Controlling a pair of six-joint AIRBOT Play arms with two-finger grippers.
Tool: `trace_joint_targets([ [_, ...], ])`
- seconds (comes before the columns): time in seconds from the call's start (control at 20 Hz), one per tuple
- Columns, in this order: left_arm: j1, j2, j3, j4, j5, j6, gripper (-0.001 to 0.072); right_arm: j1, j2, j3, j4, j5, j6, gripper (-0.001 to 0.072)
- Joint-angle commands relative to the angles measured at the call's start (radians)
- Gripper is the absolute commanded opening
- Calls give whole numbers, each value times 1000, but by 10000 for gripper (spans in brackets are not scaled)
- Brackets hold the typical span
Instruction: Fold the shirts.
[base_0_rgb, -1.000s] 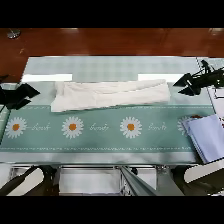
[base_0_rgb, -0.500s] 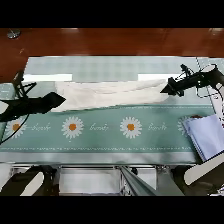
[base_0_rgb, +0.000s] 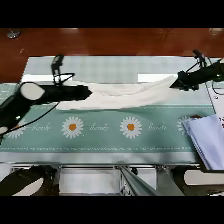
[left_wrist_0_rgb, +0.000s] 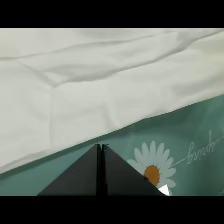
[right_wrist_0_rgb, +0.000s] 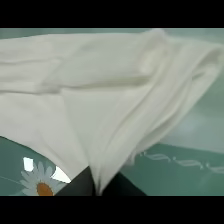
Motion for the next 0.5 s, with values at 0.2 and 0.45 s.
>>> trace_joint_targets([
  [0.2,-274,-482,410,29,-16,-121,20,-3,595,-379,-25,-55,19,30],
  [0.45,-409,-745,685,55,-108,-270,20,-3,717,-381,6,-7,43,30],
])
